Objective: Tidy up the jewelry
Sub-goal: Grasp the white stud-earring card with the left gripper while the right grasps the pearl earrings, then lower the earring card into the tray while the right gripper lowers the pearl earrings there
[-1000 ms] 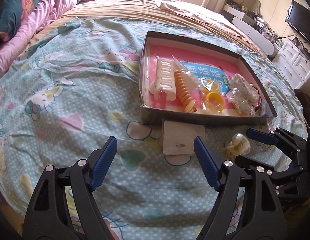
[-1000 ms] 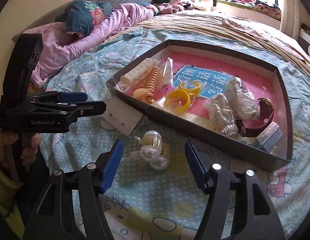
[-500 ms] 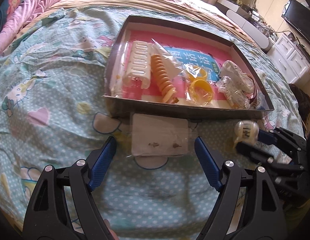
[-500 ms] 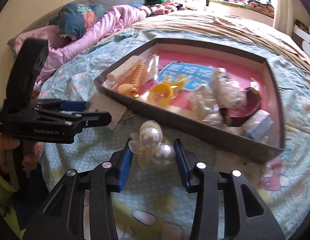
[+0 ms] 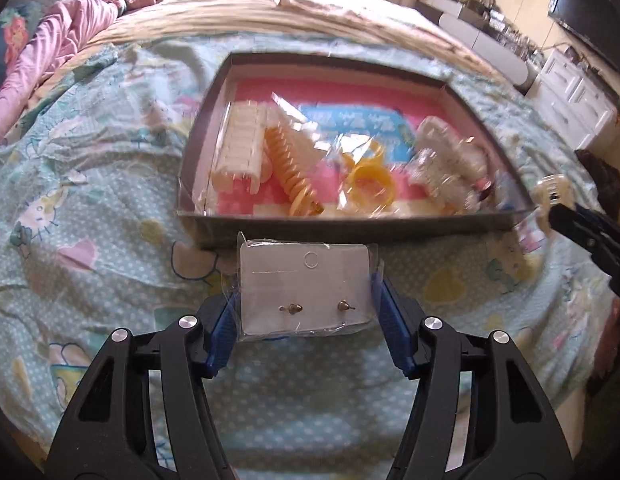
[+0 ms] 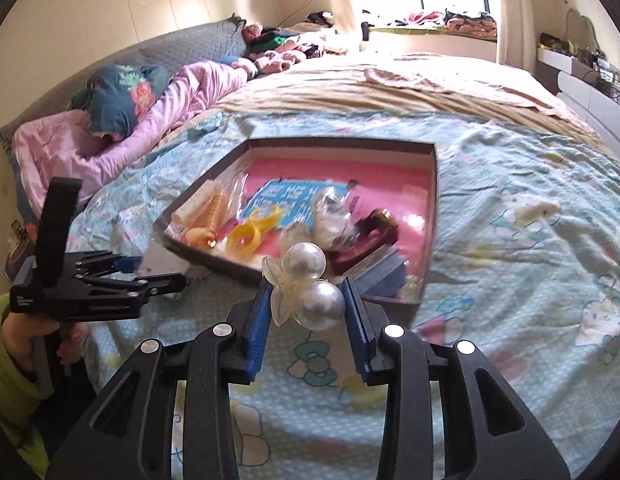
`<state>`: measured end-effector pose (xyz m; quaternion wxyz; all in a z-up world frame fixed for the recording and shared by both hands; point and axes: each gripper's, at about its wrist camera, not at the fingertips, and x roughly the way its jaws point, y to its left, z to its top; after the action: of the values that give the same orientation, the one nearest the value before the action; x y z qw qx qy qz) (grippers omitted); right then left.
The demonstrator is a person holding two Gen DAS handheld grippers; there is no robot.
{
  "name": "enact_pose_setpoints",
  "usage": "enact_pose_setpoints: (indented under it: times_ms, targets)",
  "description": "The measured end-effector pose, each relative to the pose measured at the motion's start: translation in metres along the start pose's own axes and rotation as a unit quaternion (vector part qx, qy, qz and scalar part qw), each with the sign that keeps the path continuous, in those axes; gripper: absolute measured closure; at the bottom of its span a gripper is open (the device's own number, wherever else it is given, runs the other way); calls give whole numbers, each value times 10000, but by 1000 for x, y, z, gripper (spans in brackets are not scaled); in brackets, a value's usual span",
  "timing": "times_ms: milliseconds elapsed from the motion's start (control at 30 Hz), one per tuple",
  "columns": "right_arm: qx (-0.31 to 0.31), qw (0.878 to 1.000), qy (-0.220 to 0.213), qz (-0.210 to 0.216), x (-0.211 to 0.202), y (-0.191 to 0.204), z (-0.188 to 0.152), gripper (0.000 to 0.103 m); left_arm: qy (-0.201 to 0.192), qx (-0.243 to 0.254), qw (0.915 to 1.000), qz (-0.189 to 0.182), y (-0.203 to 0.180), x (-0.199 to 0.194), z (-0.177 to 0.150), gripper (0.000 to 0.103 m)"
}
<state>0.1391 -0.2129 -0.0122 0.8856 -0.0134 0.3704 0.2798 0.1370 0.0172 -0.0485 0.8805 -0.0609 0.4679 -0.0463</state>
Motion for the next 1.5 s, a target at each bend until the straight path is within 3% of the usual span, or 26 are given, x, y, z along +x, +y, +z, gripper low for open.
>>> enact_pose_setpoints:
  times_ms: [200, 600, 1167, 1500]
  targets:
    - [58, 9994, -319, -147, -14, -15, 19, 70, -448, 135, 9989, -59, -13, -28, 29, 50]
    - [-95, 9976, -636, -273, -16, -21, 52, 70, -561, 309, 9979, -49, -36, -14, 64, 50]
    - [-42, 9983, -404, -425, 19, -28, 58, 70, -388, 329, 9987, -101, -39, 16, 63, 50]
    - [111, 9987, -151, -479, 35, -32, 44, 70, -249, 338, 9991, -116, -35, 32, 58, 49]
